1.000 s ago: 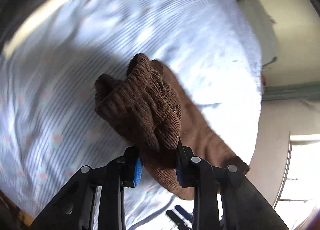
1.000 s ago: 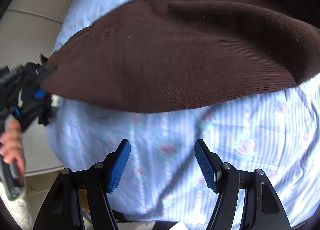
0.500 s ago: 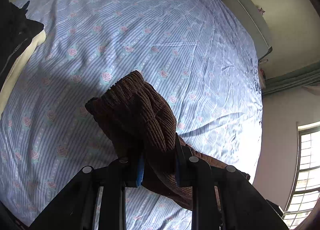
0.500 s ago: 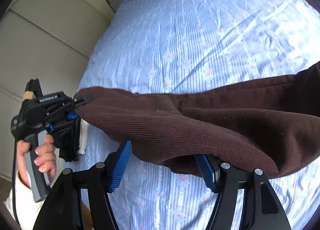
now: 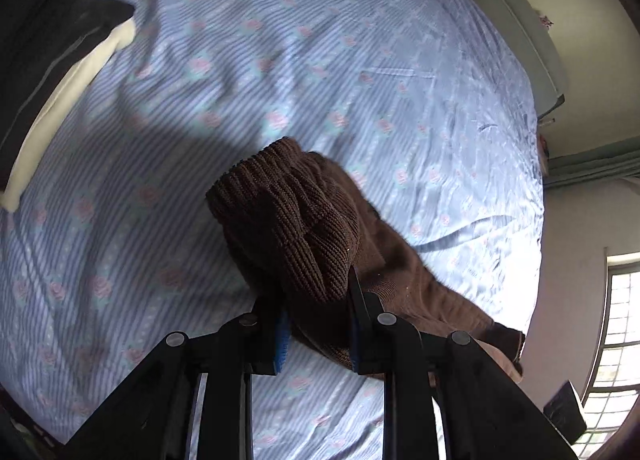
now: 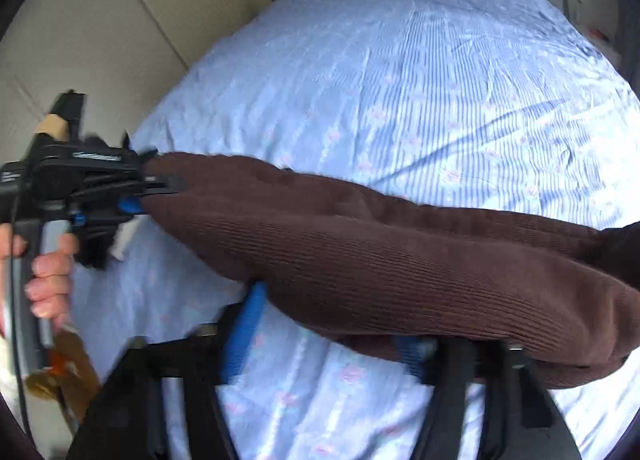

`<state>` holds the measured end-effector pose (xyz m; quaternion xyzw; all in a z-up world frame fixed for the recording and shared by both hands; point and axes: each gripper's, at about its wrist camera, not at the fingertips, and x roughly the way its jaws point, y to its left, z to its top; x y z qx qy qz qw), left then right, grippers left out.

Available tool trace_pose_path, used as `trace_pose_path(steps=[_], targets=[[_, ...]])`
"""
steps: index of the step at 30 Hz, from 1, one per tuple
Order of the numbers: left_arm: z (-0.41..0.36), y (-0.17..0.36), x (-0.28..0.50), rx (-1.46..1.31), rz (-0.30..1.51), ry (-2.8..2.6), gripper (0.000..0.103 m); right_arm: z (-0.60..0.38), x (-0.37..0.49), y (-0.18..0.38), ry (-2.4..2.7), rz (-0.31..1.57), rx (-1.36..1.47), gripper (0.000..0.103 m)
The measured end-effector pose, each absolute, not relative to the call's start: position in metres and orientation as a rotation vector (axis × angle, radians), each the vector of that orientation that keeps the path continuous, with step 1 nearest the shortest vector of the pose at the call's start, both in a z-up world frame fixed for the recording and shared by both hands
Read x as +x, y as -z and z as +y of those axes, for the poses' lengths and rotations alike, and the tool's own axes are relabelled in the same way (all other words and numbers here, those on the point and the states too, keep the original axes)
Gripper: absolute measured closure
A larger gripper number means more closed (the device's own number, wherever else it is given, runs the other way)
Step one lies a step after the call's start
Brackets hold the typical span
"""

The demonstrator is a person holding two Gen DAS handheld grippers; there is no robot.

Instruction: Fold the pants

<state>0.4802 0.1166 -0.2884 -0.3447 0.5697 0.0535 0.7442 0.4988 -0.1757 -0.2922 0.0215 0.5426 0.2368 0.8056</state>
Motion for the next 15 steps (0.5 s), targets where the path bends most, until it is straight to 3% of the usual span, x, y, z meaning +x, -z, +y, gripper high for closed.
trace_pose_path(steps=[1, 4, 9, 15], targets=[[0.119, 0.292, 0.474, -0.767, 1.258, -0.124, 0.080, -0.177, 0.501, 0.299, -0.525, 1.205, 0.076, 0.074], [0.122, 0.300, 0.451, -0.760, 1.277, -0.133, 0.080, -0.183, 0.488, 0.303, -0.576, 1.272, 0.143, 0.085], [0.119, 0.313, 0.412, -0.717, 1.334, -0.146, 0.080, -0.188, 0.452, 0.299, -0.619, 1.336, 0.134, 0.089], [0.127, 0.347, 0.392, -0.744, 1.410, -0.198, 0.079, -0.190, 0.449, 0.352, -0.561, 1.484, 0.186, 0.089]])
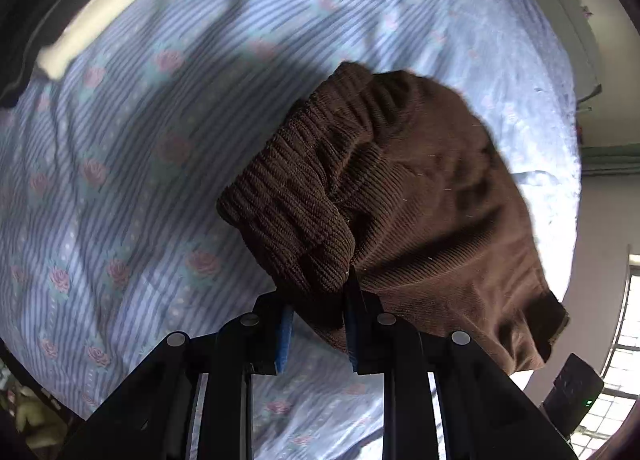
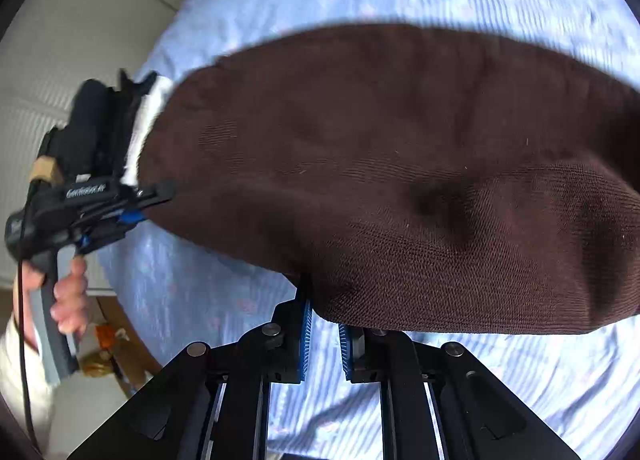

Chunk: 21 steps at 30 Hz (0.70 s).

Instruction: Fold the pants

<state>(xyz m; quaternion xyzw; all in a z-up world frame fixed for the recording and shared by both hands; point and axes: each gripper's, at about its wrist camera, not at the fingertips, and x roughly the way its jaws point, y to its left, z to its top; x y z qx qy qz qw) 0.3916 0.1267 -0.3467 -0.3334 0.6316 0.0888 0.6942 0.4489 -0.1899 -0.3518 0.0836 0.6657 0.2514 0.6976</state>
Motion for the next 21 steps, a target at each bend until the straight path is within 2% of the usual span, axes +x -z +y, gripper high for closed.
trace_pose_path(steps=[1, 2, 3, 4, 5, 9, 11, 13, 16, 21], targets=[[0.127, 0.349, 0.392, -0.733, 1.418, -0.208, 0.076, -0.190, 0.449, 0.355, -0.551, 1.495, 0.189, 0.086], [0.126, 0.350, 0.393, -0.712, 1.429, -0.223, 0.067, -0.188, 0.449, 0.357, -0.540, 1.503, 0.185, 0.082], [0.123, 0.349, 0.396, -0.662, 1.445, -0.256, 0.052, -0.190, 0.447, 0.354, -0.521, 1.507, 0.172, 0.072], [0.121, 0.346, 0.397, -0.606, 1.453, -0.279, 0.047, -0.193, 0.445, 0.350, -0.506, 1.505, 0.159, 0.066], [0.116, 0.338, 0.397, -0.528, 1.456, -0.290, 0.044, -0.199, 0.441, 0.346, -0.489, 1.498, 0.142, 0.065], [0.077, 0.292, 0.391, -0.194, 1.398, -0.252, 0.044, -0.236, 0.426, 0.299, -0.447, 1.400, 0.142, 0.063], [0.049, 0.266, 0.381, -0.080, 1.341, -0.185, 0.039, -0.265, 0.420, 0.269, -0.396, 1.291, 0.156, 0.053], [0.024, 0.250, 0.374, -0.033, 1.307, -0.121, 0.038, -0.297, 0.419, 0.239, -0.303, 1.154, 0.166, 0.038], [-0.011, 0.238, 0.375, -0.041, 1.275, -0.050, 0.038, -0.349, 0.427, 0.212, -0.130, 0.997, 0.141, 0.033], [-0.072, 0.238, 0.393, -0.109, 1.284, 0.056, 0.038, -0.419, 0.466, 0.231, -0.001, 0.982, 0.224, 0.032]])
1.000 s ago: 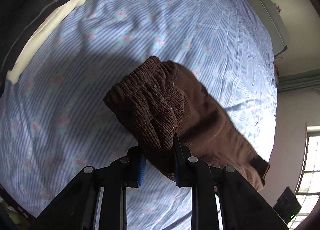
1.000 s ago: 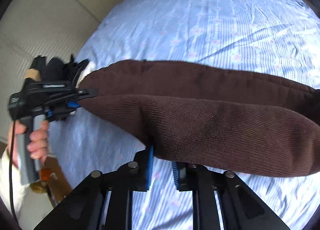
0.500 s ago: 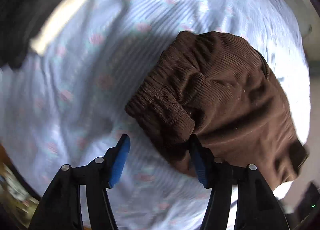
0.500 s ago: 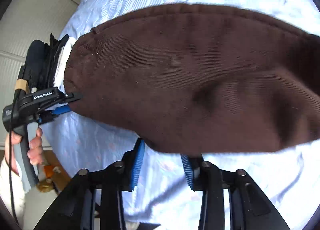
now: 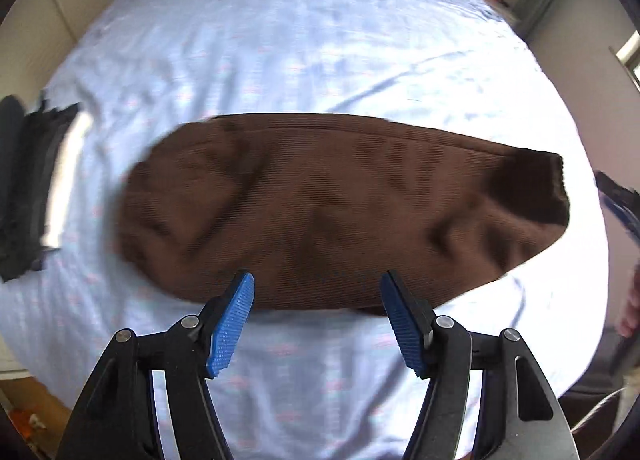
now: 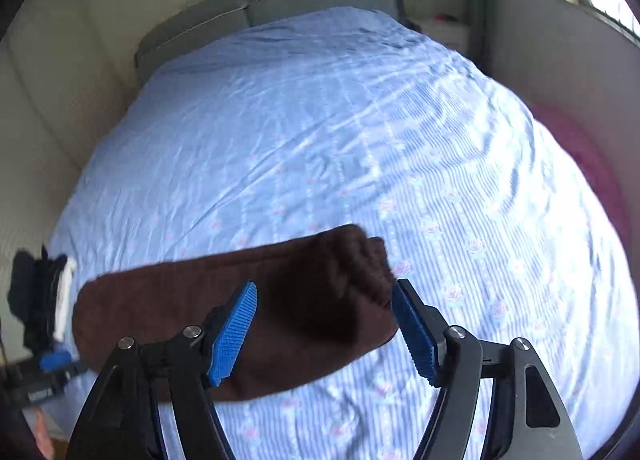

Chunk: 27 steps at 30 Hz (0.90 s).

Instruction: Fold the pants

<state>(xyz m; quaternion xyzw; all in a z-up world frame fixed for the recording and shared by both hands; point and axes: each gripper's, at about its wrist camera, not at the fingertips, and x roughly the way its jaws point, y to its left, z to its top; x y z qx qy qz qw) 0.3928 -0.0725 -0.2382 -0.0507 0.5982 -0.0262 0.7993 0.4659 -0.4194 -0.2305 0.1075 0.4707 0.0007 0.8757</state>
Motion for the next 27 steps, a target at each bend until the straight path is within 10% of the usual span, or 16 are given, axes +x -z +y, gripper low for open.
trace_pose_path(steps=[27], targets=[[-0.184, 0.255, 0.429, 0.034, 1.317, 0.117, 0.038, -0.519, 0.500, 0.406, 0.055, 1.263, 0.917, 0.039]])
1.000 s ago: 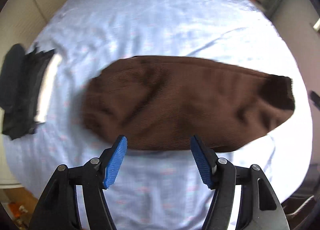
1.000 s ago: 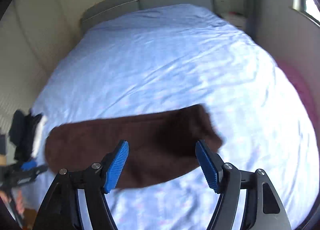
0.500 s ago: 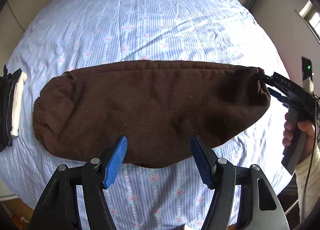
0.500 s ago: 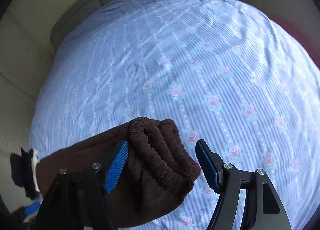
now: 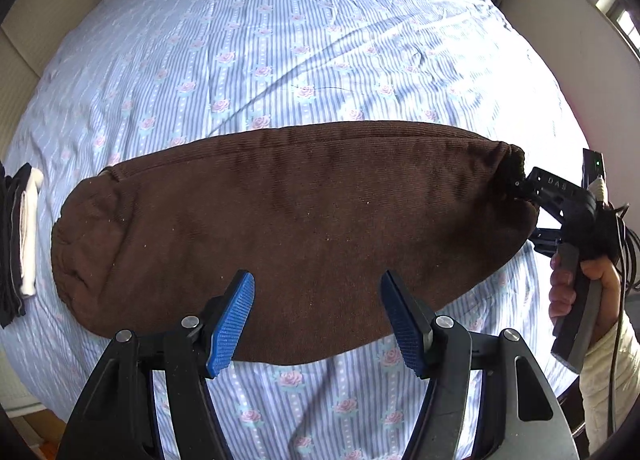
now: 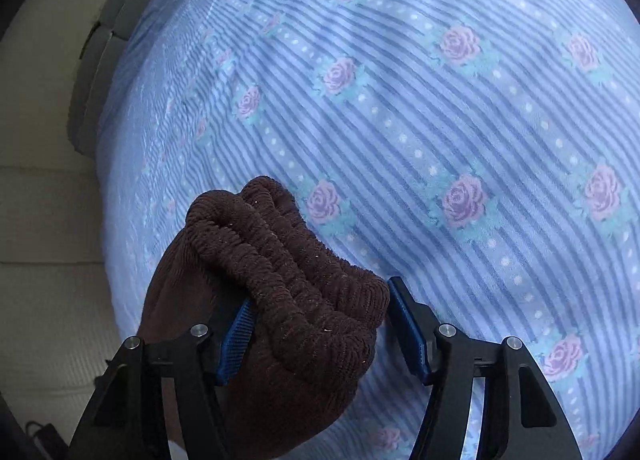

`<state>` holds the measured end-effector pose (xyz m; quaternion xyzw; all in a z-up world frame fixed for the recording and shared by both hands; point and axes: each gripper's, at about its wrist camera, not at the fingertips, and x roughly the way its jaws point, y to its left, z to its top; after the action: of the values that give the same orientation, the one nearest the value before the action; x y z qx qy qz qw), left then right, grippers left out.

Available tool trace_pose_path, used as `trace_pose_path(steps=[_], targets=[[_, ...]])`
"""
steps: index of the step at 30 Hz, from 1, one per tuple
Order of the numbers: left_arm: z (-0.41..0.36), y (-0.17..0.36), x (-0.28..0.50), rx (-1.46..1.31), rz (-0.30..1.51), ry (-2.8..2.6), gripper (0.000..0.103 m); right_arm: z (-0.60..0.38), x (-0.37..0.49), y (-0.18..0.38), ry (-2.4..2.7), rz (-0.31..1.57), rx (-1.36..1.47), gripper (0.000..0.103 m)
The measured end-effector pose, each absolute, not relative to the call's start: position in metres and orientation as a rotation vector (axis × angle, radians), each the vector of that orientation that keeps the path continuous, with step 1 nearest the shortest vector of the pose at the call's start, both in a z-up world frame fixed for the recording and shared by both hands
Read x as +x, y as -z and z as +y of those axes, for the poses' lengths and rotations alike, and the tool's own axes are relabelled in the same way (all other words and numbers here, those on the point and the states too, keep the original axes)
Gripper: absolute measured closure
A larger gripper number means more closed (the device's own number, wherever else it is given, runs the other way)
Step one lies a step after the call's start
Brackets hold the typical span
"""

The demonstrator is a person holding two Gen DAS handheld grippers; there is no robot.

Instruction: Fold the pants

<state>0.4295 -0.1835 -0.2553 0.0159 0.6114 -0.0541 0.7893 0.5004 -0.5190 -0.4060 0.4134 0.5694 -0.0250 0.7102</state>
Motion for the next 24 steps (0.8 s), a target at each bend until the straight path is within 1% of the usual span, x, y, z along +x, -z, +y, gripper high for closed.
trace_pose_path(steps=[2, 4, 6, 8, 13, 15, 18, 21, 23, 24], targets=[[-0.186, 0.258, 0.431, 0.033, 1.315, 0.123, 0.038, -0.515, 0.504, 0.407, 0.071, 1.271, 0.920, 0.043], [-0.190, 0.265, 0.433, 0.017, 1.333, 0.141, 0.038, -0.513, 0.506, 0.404, 0.083, 1.273, 0.901, 0.052], [-0.197, 0.272, 0.434, 0.023, 1.344, 0.164, 0.039, -0.510, 0.508, 0.396, 0.084, 1.261, 0.925, 0.059], [-0.202, 0.283, 0.433, 0.052, 1.356, 0.162, 0.040, -0.515, 0.501, 0.382, 0.086, 1.220, 0.981, 0.063], [-0.203, 0.325, 0.437, 0.061, 1.437, 0.125, 0.039, -0.507, 0.491, 0.339, 0.097, 1.144, 0.906, 0.064], [-0.203, 0.340, 0.442, 0.045, 1.470, 0.117, 0.038, -0.508, 0.486, 0.335, 0.093, 1.147, 0.906, 0.064], [-0.213, 0.350, 0.447, 0.123, 1.473, 0.116, 0.035, -0.510, 0.479, 0.335, 0.106, 1.164, 0.903, 0.064], [-0.219, 0.345, 0.450, 0.181, 1.484, 0.133, 0.036, -0.509, 0.479, 0.323, 0.109, 1.165, 0.868, 0.064], [-0.212, 0.323, 0.449, 0.140, 1.448, 0.145, 0.040, -0.500, 0.482, 0.309, 0.109, 1.155, 0.821, 0.064], [-0.206, 0.310, 0.448, 0.112, 1.419, 0.145, 0.040, -0.495, 0.484, 0.299, 0.107, 1.143, 0.793, 0.064]])
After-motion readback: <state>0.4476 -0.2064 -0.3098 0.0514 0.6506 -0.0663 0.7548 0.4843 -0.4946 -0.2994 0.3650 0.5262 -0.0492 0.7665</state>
